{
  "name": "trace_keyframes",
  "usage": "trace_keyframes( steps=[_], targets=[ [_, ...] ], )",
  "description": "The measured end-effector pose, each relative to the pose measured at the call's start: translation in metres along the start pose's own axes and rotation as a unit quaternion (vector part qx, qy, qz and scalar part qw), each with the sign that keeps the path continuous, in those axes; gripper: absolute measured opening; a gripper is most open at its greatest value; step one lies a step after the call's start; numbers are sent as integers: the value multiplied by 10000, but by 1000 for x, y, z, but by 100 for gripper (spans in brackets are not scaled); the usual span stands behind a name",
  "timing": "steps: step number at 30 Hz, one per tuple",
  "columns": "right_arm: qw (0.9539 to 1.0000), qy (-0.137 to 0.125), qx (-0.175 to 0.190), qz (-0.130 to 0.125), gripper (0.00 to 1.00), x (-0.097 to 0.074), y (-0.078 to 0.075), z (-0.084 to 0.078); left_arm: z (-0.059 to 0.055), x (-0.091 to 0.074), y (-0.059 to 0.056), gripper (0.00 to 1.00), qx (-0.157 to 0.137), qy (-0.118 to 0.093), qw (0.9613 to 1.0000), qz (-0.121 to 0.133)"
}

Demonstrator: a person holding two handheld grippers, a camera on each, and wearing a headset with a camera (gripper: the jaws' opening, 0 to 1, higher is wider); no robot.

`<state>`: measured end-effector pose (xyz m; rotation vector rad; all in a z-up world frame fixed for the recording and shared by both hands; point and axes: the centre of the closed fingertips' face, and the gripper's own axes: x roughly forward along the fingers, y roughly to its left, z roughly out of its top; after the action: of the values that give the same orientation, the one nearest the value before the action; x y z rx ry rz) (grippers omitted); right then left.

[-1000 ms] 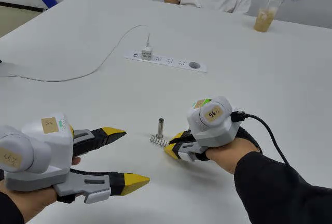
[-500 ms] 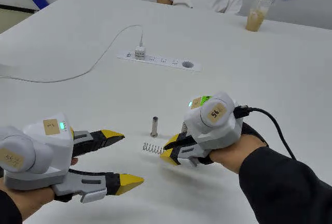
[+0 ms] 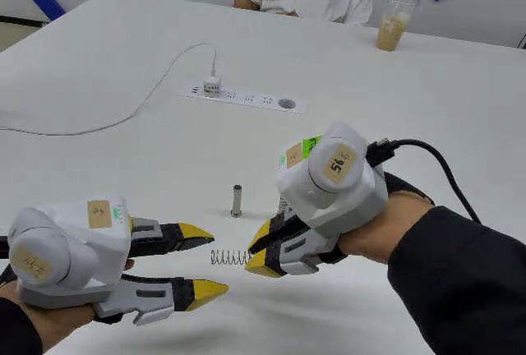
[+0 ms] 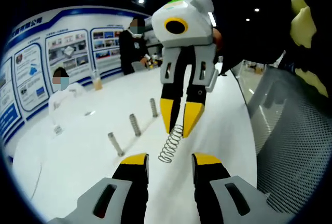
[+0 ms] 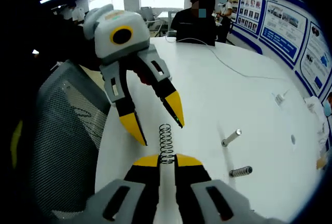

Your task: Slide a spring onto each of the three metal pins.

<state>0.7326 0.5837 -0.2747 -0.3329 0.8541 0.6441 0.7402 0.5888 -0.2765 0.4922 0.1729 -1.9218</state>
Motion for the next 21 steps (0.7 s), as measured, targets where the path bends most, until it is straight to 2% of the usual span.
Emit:
trace_keyframes(
  steps=[5,11,21],
  targets=[
    [9997,201,-116,17,11,-2,5,-2,2,-1,-5,21,192,-8,9998,-102],
    [9995,255,-200,45,11,-8,11,1,2,-1,-7,13,310,10,9994,-144],
    [9995,-61,-300,-27,11,-21,13,22,4,-1,-8,11,292,2,9995,-132]
  ],
)
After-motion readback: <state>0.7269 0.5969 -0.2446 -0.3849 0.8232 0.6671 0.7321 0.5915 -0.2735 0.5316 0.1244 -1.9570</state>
